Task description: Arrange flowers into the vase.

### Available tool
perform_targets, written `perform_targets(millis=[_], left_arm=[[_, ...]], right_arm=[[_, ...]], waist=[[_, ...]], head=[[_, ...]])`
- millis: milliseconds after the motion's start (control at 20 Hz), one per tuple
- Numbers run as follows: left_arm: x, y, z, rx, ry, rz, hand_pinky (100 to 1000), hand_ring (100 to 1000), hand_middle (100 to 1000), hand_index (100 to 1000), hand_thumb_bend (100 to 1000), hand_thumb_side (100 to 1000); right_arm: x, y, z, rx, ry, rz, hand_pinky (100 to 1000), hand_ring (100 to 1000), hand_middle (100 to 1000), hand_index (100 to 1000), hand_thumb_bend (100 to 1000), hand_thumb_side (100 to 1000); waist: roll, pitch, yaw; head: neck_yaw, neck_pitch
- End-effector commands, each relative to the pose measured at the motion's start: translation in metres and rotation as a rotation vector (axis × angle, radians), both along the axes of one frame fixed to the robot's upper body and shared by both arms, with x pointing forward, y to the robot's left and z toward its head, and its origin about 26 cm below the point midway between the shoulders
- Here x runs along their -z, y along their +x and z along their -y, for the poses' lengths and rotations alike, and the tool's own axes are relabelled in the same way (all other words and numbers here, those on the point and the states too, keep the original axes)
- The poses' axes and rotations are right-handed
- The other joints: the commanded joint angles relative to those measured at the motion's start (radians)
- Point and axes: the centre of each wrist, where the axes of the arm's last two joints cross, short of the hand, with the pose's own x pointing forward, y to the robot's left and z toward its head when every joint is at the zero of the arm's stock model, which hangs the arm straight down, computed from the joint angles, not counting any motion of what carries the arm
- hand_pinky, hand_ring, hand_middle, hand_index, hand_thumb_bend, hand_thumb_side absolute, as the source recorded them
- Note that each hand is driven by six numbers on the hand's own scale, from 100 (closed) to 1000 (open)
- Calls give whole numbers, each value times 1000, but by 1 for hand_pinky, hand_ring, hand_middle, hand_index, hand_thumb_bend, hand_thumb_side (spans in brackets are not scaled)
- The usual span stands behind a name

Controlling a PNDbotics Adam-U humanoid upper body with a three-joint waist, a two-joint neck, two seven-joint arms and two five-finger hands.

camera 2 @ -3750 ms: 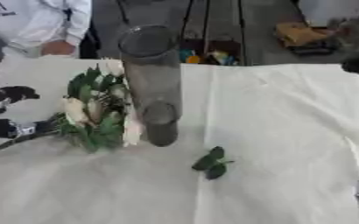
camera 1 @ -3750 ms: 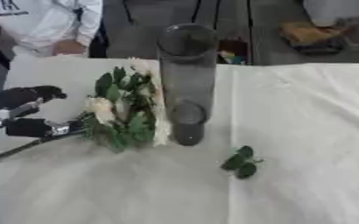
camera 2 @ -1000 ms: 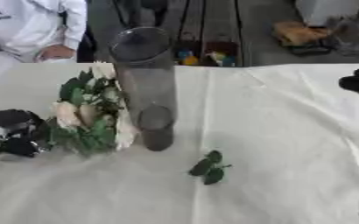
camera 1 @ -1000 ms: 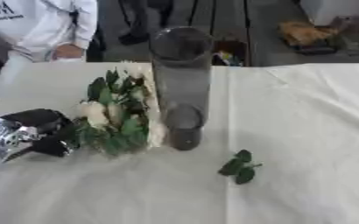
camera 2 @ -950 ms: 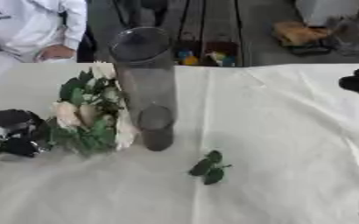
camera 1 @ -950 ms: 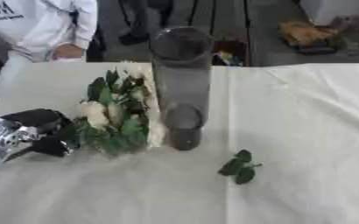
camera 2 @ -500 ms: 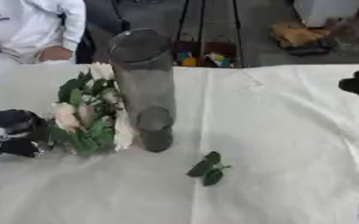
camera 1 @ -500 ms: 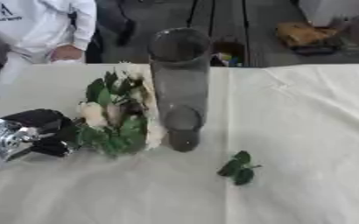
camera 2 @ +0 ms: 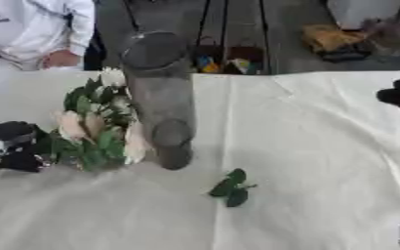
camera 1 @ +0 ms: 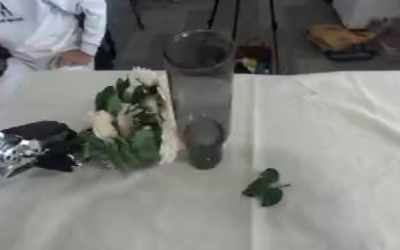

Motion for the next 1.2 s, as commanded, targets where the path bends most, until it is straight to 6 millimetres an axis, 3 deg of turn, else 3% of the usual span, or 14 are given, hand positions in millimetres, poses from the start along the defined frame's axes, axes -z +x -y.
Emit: perform_targets(millis=[50,150,200,250,300,500,700,1150,1200], left_arm=[[10,2,-6,-26,-14,-11,238,274,330,394,100,672],[15,4,-8,-35,-52,-1,100,162,250,319,100,663],[18,5,-9,-44,-77,3,100,112,212,281,100,657],[21,6,-10,-53,-100,7,100,100,124,195,100,650],[25,7,-11,-68,-126,7,100,100,100,174,100,640],[38,9,-14,-108,-167,26,100,100,100,100,123,582],[45,9,-15,-110,-130,65,100,100,100,100,287,630],[40,6,-18,-100,-93,175,100,100,100,100,102,578],[38,5,-17,-96,-99,187,100,100,100,100,100,616]], right_arm=[[-5,-3,1,3,-1,23,683,608,595,735,100,1000],[-5,-3,2,7,2,25,682,607,592,735,100,1000],[-5,-3,2,10,4,26,682,607,592,735,100,1000],[-5,-3,2,11,6,26,683,607,591,735,100,1000],[-5,-3,2,12,8,25,683,607,591,735,100,1000],[-4,-3,2,14,8,19,685,608,590,735,100,1000],[-2,-4,1,12,5,6,688,609,590,735,100,1000],[-2,-4,1,7,6,-5,689,609,589,736,100,1000],[-2,-4,1,8,7,-7,690,609,589,736,100,1000]], waist=[[-4,-11,-1],[-5,-11,-1],[-5,-12,0],[-6,-12,0],[-7,-12,1],[-8,-10,0],[-6,-9,0],[-4,-13,3],[-4,-13,4]], head=[[-1,-13],[-1,-12],[-2,-13],[-2,-13],[-3,-15],[-4,-16],[-4,-12],[-4,1],[-5,4]])
